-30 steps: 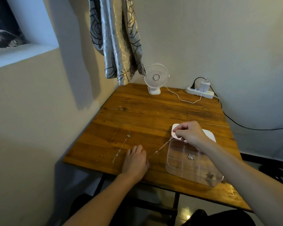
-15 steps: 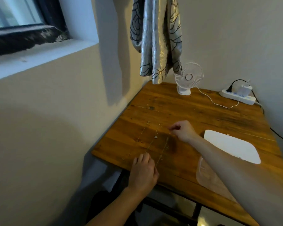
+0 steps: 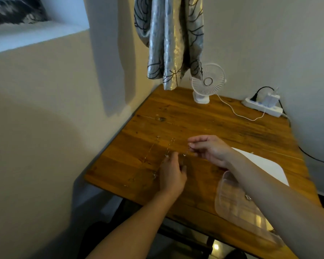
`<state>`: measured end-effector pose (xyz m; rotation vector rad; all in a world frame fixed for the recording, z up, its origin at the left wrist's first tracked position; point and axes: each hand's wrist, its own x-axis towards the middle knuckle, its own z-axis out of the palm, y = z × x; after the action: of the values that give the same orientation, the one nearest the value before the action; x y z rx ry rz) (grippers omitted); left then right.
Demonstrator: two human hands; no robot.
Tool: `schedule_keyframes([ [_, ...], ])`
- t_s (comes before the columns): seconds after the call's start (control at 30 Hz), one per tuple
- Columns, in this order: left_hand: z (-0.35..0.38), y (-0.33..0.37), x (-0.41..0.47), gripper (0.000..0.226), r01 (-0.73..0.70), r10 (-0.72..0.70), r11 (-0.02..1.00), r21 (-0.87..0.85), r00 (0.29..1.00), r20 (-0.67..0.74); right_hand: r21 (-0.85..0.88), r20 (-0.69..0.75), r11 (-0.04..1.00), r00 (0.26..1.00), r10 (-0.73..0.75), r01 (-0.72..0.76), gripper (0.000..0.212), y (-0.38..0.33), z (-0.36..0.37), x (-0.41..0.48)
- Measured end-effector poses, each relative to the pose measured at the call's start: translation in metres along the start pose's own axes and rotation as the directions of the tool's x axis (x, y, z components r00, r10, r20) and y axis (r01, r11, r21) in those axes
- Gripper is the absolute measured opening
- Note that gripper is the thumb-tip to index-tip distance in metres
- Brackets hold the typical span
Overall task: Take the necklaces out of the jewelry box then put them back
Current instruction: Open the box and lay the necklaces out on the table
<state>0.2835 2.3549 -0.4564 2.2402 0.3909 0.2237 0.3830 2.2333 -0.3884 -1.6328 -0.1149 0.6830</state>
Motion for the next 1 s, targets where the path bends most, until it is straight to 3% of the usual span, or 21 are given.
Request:
schedule_keyframes([
  [0.17,0.000,-0.009,-0.019,0.029,-0.123,0.126,0.991,-0.060,0.991,0.048,0.102,-0.049,0.994,0.998,-0.043,0.048,0.022,-0.005,-0.016,-0.002],
  [0.27,-0.008,-0.018,-0.036,0.028,-0.191,0.191,0.981,-0.032,0.982,0.002,0.100,-0.100,0.993,0.994,-0.054,0.064,0.021,-0.004,-0.018,0.002],
  [0.4,-0.019,-0.033,-0.052,0.027,-0.300,0.309,0.946,0.119,0.949,-0.063,-0.256,-0.170,0.963,0.977,-0.130,0.083,0.019,0.004,-0.010,0.012],
  [0.5,-0.022,-0.040,-0.056,0.021,-0.329,0.347,0.914,0.238,0.937,-0.035,-0.571,-0.131,0.814,0.967,-0.217,0.105,0.018,0.015,0.004,0.030],
  [0.57,-0.023,-0.043,-0.056,0.017,-0.333,0.356,0.894,0.299,0.934,-0.022,-0.689,-0.127,0.719,0.961,-0.245,0.092,0.020,0.023,0.011,0.042],
  [0.73,-0.022,-0.043,-0.055,0.019,-0.323,0.329,0.875,0.361,0.943,0.046,-0.838,-0.094,0.537,0.945,-0.312,0.094,0.023,0.032,0.015,0.059],
  [0.83,-0.024,-0.047,-0.056,0.009,-0.318,0.324,0.866,0.385,0.945,0.053,-0.890,-0.099,0.452,0.940,-0.326,0.063,0.025,0.031,0.012,0.064],
  [1.0,-0.025,-0.055,-0.059,0.017,-0.344,0.350,0.846,0.406,0.935,0.064,-0.838,-0.139,0.538,0.918,-0.372,0.091,0.027,0.024,0.004,0.046],
])
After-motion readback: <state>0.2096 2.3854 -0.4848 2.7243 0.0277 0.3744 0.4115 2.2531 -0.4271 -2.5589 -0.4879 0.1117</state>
